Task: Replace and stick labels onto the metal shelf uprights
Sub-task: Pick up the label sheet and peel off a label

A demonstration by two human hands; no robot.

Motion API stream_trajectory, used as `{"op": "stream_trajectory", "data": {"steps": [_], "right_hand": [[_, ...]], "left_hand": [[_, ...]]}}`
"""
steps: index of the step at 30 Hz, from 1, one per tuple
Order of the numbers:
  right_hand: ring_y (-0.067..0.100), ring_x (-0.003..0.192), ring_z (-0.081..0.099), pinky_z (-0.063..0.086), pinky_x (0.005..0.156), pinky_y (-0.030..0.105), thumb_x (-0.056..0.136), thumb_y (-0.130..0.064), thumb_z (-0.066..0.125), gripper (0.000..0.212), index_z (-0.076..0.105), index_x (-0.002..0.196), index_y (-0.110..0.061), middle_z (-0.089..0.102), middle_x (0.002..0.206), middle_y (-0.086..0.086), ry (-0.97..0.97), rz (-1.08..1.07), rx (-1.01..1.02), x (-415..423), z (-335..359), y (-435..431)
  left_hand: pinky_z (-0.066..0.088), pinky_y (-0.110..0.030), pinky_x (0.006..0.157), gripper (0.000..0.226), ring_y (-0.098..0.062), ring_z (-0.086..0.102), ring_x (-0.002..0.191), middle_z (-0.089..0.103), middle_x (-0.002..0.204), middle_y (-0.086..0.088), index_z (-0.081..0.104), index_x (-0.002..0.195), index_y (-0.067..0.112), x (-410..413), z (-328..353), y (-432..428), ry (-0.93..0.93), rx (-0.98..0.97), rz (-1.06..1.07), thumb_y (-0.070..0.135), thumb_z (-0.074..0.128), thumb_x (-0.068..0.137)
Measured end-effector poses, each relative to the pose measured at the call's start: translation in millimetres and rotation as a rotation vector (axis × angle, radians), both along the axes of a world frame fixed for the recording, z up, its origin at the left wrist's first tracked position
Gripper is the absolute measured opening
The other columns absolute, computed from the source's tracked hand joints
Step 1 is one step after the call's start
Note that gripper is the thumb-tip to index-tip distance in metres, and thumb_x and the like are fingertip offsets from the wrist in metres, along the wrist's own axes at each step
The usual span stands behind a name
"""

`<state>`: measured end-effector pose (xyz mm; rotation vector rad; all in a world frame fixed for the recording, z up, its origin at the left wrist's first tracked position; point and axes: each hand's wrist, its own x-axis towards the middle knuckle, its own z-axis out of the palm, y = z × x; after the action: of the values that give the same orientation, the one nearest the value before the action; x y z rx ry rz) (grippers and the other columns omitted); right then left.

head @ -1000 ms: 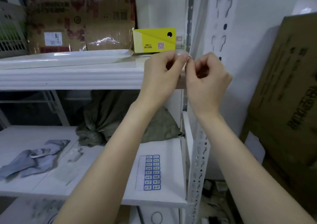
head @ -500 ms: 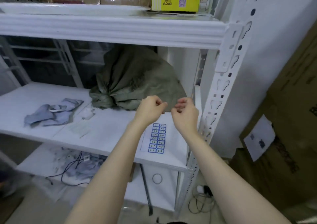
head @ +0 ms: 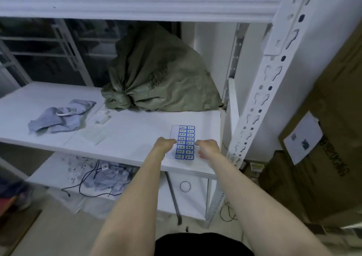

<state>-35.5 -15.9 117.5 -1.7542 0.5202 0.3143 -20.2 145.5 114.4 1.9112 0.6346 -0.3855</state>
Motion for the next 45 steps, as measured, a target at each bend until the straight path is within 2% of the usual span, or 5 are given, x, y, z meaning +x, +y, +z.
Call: {"op": "stream_trajectory", "data": {"steps": [10, 19, 28, 40, 45], "right_hand": [[0.026, 0.108, 0.053, 0.046, 0.085, 0.033, 0.091, -0.039, 0.052, 0.051, 0.047, 0.131, -0.007, 0.051, 0.123, 0.010, 0.165, -0.067, 0.200, 1, -37, 0], [0.020, 0.117, 0.048, 0.045, 0.083, 0.035, 0.091, -0.047, 0.044, 0.049, 0.049, 0.132, -0.019, 0.049, 0.136, -0.001, 0.168, -0.027, 0.182, -2, -50, 14], [0.027, 0.089, 0.053, 0.047, 0.090, 0.038, 0.092, -0.023, 0.050, 0.018, 0.063, 0.094, -0.011, 0.061, 0.085, 0.007, 0.021, -0.042, 0.010, -3, -52, 13], [0.026, 0.105, 0.061, 0.051, 0.095, 0.040, 0.085, -0.003, 0.062, 0.046, 0.050, 0.128, -0.010, 0.059, 0.116, 0.010, -0.233, -0.307, 0.128, -4, -30, -4], [0.025, 0.087, 0.063, 0.054, 0.066, 0.030, 0.079, 0.009, 0.063, 0.049, 0.051, 0.117, -0.018, 0.064, 0.097, 0.009, -0.185, -0.217, 0.272, -16, -15, -18]], "left_hand": [[0.043, -0.035, 0.088, 0.051, -0.032, 0.047, 0.121, 0.048, 0.136, -0.018, 0.052, 0.130, 0.002, 6, -53, -10, 0.087, 0.064, 0.138, 0.032, 0.060, 0.089], [0.044, -0.031, 0.081, 0.017, -0.028, 0.050, 0.087, 0.046, 0.071, -0.004, 0.049, 0.086, 0.003, 12, -71, -3, 0.068, 0.016, 0.132, 0.015, 0.061, 0.089], [0.055, -0.037, 0.080, 0.008, -0.029, 0.063, 0.084, 0.068, 0.106, -0.022, 0.065, 0.083, 0.005, 9, -73, -10, -0.052, -0.371, 0.145, -0.002, 0.063, 0.086], [0.053, -0.035, 0.096, 0.023, -0.023, 0.068, 0.103, 0.072, 0.111, -0.011, 0.068, 0.111, 0.005, -19, -19, -14, -0.137, -0.690, -0.224, 0.000, 0.054, 0.093], [0.056, -0.027, 0.073, 0.016, -0.024, 0.067, 0.087, 0.072, 0.095, -0.011, 0.068, 0.105, 0.003, -19, -14, -11, -0.134, -0.647, -0.037, 0.005, 0.058, 0.092]]}}
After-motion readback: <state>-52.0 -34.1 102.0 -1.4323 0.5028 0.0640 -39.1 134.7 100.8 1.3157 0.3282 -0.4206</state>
